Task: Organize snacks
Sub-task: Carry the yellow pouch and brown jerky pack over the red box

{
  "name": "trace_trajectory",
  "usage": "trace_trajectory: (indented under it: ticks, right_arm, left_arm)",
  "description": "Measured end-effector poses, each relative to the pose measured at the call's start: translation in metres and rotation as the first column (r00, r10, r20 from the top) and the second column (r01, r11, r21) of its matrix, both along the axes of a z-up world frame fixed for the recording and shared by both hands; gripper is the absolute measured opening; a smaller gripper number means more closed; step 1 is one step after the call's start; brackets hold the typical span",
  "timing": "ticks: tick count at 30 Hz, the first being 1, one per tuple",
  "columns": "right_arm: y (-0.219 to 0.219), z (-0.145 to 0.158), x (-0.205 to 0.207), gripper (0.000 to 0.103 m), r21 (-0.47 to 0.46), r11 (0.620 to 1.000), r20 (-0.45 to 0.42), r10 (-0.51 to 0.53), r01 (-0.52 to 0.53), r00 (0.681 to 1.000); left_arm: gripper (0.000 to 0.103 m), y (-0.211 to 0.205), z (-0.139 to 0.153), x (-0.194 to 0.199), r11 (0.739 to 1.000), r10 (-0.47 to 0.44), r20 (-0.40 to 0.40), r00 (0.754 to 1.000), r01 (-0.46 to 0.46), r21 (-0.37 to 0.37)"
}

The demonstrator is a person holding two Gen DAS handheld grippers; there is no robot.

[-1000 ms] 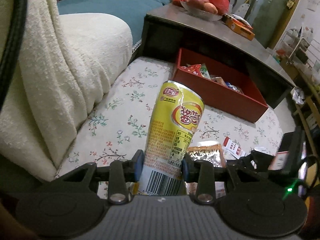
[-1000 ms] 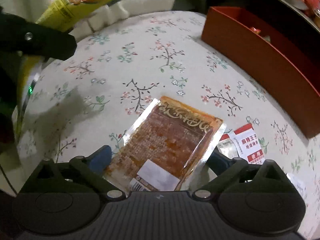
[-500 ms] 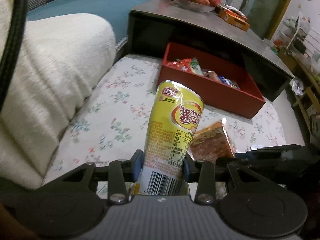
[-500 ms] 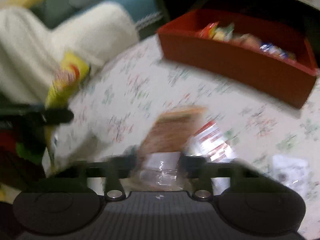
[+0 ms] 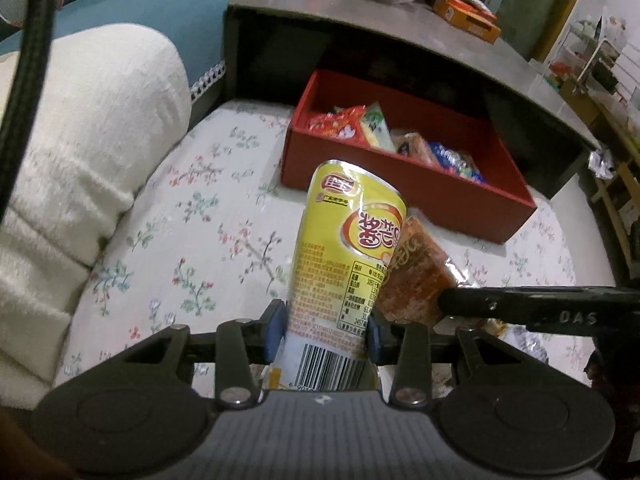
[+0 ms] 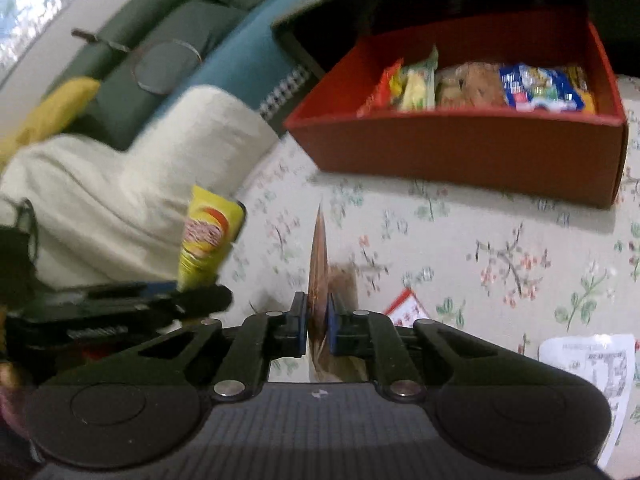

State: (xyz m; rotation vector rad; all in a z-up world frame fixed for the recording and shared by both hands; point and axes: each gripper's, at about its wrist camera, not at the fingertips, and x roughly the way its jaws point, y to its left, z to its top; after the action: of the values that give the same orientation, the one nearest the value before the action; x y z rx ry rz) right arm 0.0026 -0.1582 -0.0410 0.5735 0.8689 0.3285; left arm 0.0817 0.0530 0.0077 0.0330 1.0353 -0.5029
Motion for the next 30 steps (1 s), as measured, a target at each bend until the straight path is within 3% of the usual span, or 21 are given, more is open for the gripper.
trace_trajectory:
  ticks: [9, 14, 24, 30]
  right_arm:
    - [-0.038, 0.040, 0.010, 0.014, 0.067, 0.993, 0.127, -0.108, 0.100, 0.986]
    - [-0.059, 0.057, 0.020, 0.014, 0.085, 0.985, 0.179, -0.164, 0.150, 0.970]
    - [-0.089, 0.065, 0.054, 0.014, 0.071, 0.974, 0.214, -0.224, 0.213, 0.951]
    - [-0.102, 0.058, 0.081, 0.013, 0.018, 0.970, 0.209, -0.241, 0.242, 0.948]
  left_arm:
    - [0.034, -0.027, 0.032, 0.020, 0.999, 0.004, 0.099, 0.995, -0.001, -0.034]
    - [0.034, -0.056, 0.044, 0.037, 1.000, -0.009, 0.152, 0.988, 0.011, -0.012]
    - [0.034, -0.112, 0.043, 0.070, 0.997, -0.054, 0.225, 0.973, 0.040, 0.067]
    - [0.034, -0.135, 0.034, 0.095, 0.995, -0.059, 0.245, 0.968, 0.038, 0.091]
